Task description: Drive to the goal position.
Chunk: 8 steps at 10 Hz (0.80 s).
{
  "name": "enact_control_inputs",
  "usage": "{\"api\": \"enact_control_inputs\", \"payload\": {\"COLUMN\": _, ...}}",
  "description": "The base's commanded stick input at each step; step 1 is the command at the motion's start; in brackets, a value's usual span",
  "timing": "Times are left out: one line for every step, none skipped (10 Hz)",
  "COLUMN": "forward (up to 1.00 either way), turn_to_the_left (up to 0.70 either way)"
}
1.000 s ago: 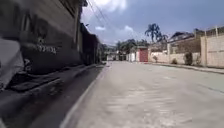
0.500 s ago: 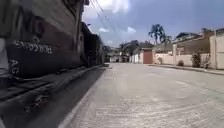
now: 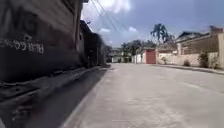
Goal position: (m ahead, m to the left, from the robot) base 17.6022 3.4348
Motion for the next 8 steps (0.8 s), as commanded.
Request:
{"api": "enact_control_inputs", "payload": {"forward": 1.00, "turn_to_the_left": 0.00}}
{"api": "enact_control_inputs", "payload": {"forward": 1.00, "turn_to_the_left": -0.02}}
{"api": "enact_control_inputs", "payload": {"forward": 0.99, "turn_to_the_left": -0.05}}
{"api": "enact_control_inputs", "payload": {"forward": 0.92, "turn_to_the_left": -0.24}}
{"api": "enact_control_inputs", "payload": {"forward": 0.93, "turn_to_the_left": -0.37}}
{"api": "enact_control_inputs", "payload": {"forward": 0.93, "turn_to_the_left": -0.37}}
{"api": "enact_control_inputs", "payload": {"forward": 0.94, "turn_to_the_left": -0.37}}
{"api": "enact_control_inputs", "payload": {"forward": 0.95, "turn_to_the_left": -0.38}}
